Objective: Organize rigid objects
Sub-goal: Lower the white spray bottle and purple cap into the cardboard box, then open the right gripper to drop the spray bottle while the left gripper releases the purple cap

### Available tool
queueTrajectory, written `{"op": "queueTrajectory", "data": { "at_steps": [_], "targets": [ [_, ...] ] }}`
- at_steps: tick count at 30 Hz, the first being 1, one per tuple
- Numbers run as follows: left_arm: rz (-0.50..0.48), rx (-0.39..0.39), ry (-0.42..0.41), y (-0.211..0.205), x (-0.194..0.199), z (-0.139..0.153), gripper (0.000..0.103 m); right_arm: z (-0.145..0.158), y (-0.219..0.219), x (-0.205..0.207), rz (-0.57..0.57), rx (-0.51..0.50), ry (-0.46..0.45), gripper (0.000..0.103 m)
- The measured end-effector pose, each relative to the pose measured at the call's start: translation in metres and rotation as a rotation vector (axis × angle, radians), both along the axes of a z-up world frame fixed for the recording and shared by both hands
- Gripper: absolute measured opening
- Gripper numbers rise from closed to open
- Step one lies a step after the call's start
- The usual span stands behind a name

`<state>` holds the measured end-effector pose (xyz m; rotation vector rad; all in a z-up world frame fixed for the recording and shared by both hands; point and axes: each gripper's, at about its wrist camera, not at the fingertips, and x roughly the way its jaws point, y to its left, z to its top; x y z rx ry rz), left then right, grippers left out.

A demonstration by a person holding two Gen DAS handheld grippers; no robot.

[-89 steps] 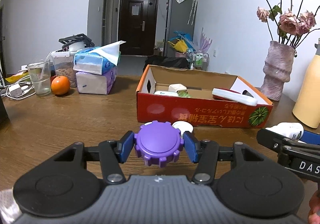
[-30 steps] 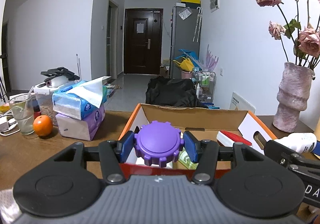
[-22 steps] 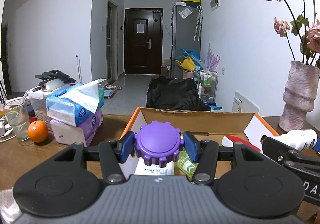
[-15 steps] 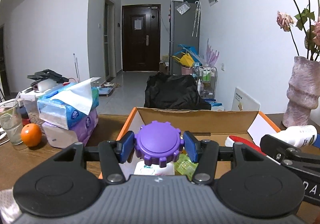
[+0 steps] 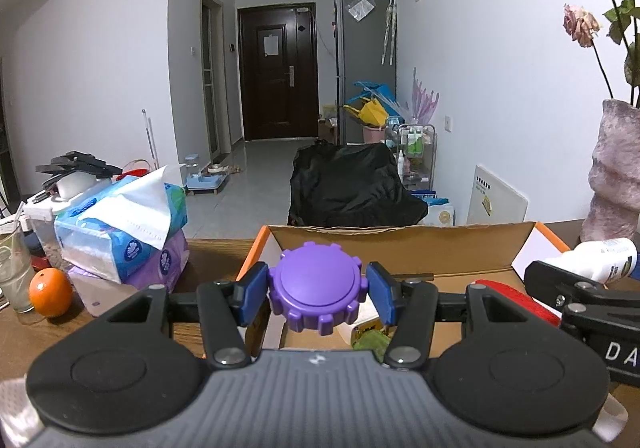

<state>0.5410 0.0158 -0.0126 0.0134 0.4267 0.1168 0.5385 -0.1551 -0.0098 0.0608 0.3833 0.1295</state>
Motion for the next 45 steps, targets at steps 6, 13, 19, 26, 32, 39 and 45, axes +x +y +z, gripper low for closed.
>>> {"op": "queueTrajectory", "data": {
  "at_steps": [6, 13, 19, 26, 32, 39, 45],
  "targets": [
    [-0.003, 0.009, 0.030, -0.002, 0.016, -0.003, 0.056, -0.002, 0.003, 0.018, 0.004, -0.012, 0.032, 0.097],
    [-0.042, 0.031, 0.076, -0.007, 0.030, -0.011, 0.056, -0.004, 0.002, 0.035, -0.001, -0.024, 0.063, 0.097],
    [-0.061, 0.035, 0.110, -0.008, 0.033, -0.017, 0.056, -0.005, 0.001, 0.041, -0.007, -0.025, 0.079, 0.097],
    [-0.073, 0.027, 0.121, -0.007, 0.035, -0.022, 0.056, -0.007, 0.001, 0.044, -0.001, -0.029, 0.095, 0.097],
    [-0.072, 0.024, 0.124, -0.006, 0.036, -0.022, 0.056, -0.011, 0.001, 0.047, 0.001, -0.036, 0.117, 0.097],
    [-0.067, 0.018, 0.126, -0.005, 0.037, -0.020, 0.057, -0.013, 0.001, 0.048, 0.019, -0.032, 0.141, 0.097],
    [-0.028, 0.018, 0.111, -0.003, 0.036, -0.019, 0.083, -0.009, 0.001, 0.045, 0.021, -0.034, 0.121, 0.099]
  ]
}}
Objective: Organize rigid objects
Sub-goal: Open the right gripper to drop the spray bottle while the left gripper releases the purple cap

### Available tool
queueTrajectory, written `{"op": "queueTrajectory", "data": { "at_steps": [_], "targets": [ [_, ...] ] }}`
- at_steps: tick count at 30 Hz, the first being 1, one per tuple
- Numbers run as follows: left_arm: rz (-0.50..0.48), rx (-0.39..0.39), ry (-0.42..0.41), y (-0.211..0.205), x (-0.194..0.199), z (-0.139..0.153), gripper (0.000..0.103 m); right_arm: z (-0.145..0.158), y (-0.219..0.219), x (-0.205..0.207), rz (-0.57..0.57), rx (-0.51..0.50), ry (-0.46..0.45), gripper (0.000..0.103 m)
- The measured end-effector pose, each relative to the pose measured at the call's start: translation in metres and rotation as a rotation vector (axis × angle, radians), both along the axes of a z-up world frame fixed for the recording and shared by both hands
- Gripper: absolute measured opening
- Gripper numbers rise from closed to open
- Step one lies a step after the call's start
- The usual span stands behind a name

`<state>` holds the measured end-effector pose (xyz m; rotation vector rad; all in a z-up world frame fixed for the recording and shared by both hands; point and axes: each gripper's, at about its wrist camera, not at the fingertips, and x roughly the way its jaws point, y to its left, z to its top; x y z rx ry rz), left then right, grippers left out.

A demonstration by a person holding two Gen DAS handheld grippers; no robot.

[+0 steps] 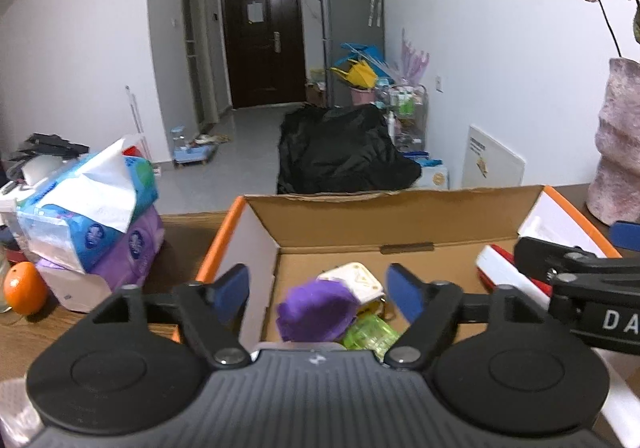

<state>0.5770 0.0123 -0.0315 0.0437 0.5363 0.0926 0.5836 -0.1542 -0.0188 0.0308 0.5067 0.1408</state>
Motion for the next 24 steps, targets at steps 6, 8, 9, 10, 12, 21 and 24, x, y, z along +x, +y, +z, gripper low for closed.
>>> {"op": "queueTrajectory", "data": {
  "at_steps": [6, 8, 9, 10, 12, 21, 24],
  "targets": [
    [0.021, -0.012, 0.004, 0.0024, 0.0007, 0.0002, 0.096, 0.0013, -0.0012, -0.0002, -0.011, 0.000, -0.002, 0.100],
    [0.024, -0.013, 0.001, 0.0027, 0.0002, 0.0010, 0.097, 0.0016, -0.0018, -0.0008, -0.012, 0.001, -0.004, 0.100],
    [0.024, -0.013, 0.001, 0.0027, 0.0000, 0.0011, 0.098, 0.0019, -0.0019, -0.0011, -0.013, 0.001, -0.005, 0.100],
    [0.023, -0.012, 0.002, 0.0025, 0.0002, 0.0010, 0.098, 0.0018, -0.0022, -0.0014, -0.014, 0.001, -0.006, 0.100],
    [0.023, -0.010, 0.004, 0.0025, 0.0001, 0.0004, 0.098, 0.0017, -0.0021, -0.0018, -0.016, -0.001, -0.007, 0.100],
    [0.024, -0.011, -0.009, 0.0081, -0.0028, 0.0025, 0.100, 0.0016, -0.0023, -0.0034, -0.013, -0.002, -0.010, 0.100],
    [0.029, -0.012, 0.006, 0.0091, -0.0002, -0.0016, 0.100, 0.0015, -0.0022, -0.0042, -0.015, 0.000, -0.010, 0.100]
  ]
}}
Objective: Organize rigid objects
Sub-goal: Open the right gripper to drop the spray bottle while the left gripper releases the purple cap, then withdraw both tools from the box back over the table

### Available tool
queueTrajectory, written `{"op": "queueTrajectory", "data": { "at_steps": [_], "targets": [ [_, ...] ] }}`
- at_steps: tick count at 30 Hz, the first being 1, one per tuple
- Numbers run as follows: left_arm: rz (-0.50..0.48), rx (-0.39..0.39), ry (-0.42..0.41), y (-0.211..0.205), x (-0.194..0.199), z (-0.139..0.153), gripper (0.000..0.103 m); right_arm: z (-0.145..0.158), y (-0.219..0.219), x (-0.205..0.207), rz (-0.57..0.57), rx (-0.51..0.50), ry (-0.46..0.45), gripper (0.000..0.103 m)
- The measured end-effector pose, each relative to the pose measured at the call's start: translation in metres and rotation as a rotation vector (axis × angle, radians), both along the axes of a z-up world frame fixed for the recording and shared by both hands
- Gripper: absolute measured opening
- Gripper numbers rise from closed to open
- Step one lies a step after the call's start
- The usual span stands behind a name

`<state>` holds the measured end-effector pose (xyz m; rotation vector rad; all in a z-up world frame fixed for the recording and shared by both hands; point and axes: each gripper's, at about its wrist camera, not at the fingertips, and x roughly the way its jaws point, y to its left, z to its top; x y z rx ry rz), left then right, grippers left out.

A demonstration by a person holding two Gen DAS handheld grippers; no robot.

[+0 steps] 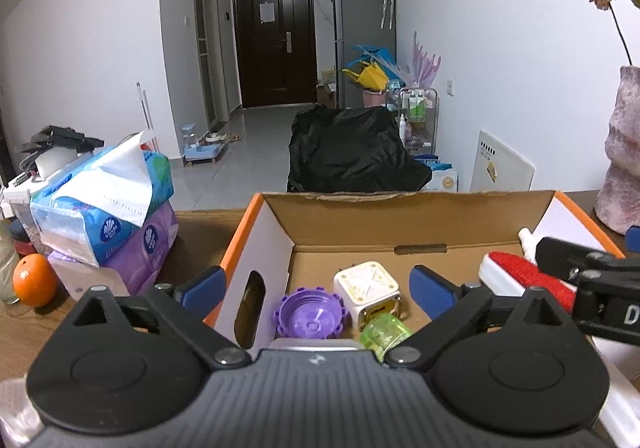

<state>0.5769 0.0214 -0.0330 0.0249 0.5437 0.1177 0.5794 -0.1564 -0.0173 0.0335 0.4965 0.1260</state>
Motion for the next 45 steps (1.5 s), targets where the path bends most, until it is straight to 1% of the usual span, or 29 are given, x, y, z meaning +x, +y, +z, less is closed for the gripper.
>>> {"op": "queueTrajectory", "data": {
  "at_steps": [7, 9, 14, 19, 23, 26, 32, 38, 45],
  "targets": [
    [-0.013, -0.007, 0.018, 0.001, 0.000, -0.005, 0.100, 0.000, 0.000, 0.000, -0.001, 0.001, 0.000, 0.100],
    [-0.023, -0.018, 0.008, 0.003, -0.004, -0.003, 0.100, 0.000, 0.000, -0.001, -0.001, 0.002, -0.001, 0.100],
    [0.008, -0.013, -0.026, 0.010, -0.013, 0.007, 0.100, 0.000, 0.000, -0.001, -0.001, 0.001, -0.001, 0.100],
    [0.030, -0.008, 0.007, 0.016, -0.010, 0.002, 0.100, 0.000, 0.000, -0.001, -0.003, 0.001, 0.000, 0.100],
    [0.024, -0.021, 0.040, 0.019, -0.007, -0.006, 0.100, 0.000, 0.002, -0.003, -0.001, 0.000, 0.001, 0.100],
    [0.023, -0.004, 0.037, 0.016, -0.008, -0.009, 0.101, -0.001, 0.003, -0.005, 0.001, -0.007, 0.002, 0.100],
    [0.013, -0.024, 0.023, 0.020, -0.014, -0.009, 0.101, -0.002, 0.000, -0.010, -0.005, -0.006, 0.001, 0.100],
    [0.005, -0.037, 0.023, 0.021, -0.028, -0.008, 0.101, -0.001, -0.003, -0.020, -0.002, -0.006, -0.008, 0.100],
    [-0.001, -0.041, 0.013, 0.020, -0.057, -0.007, 0.101, 0.004, -0.008, -0.044, 0.008, 0.000, -0.029, 0.100]
  ]
}}
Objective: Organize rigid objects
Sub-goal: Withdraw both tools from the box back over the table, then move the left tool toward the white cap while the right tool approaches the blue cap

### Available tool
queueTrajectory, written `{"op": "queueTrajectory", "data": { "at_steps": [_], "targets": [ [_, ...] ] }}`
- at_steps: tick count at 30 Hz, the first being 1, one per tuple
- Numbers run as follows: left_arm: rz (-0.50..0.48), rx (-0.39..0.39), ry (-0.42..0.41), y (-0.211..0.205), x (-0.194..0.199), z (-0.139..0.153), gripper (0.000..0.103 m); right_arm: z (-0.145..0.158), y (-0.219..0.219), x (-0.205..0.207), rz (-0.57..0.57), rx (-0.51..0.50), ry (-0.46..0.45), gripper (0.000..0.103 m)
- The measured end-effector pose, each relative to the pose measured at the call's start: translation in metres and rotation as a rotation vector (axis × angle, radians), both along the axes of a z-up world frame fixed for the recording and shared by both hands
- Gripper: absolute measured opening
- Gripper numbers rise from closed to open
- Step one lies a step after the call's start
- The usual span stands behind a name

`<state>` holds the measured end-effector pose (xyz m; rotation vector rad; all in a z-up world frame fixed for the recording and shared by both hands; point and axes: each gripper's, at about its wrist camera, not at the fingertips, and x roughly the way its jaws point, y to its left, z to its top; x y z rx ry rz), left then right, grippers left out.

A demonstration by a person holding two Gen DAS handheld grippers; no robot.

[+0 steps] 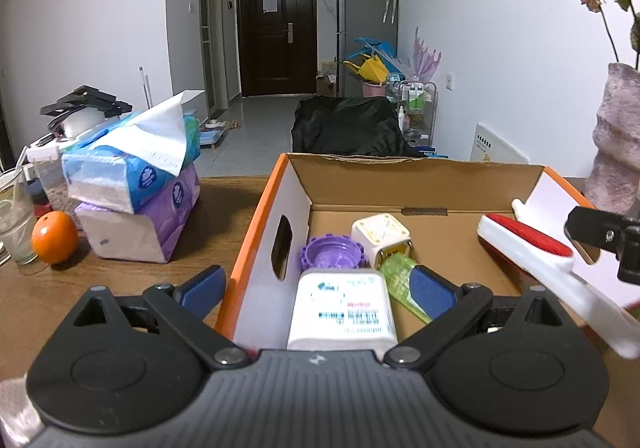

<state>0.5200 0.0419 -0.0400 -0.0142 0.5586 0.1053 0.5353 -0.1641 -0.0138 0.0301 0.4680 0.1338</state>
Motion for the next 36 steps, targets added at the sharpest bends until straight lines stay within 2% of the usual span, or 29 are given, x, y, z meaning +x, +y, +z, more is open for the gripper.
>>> {"op": "queueTrajectory", "data": {
  "at_steps": [14, 36],
  "targets": [
    [-0.050, -0.014, -0.008, -0.009, -0.077, 0.002, 0.100, 0.005, -0.002, -0.065, 0.032, 0.000, -0.024, 0.100],
    [-0.041, -0.037, -0.039, -0.019, -0.201, 0.017, 0.101, 0.011, -0.015, -0.185, 0.062, 0.008, -0.034, 0.100]
  ]
}}
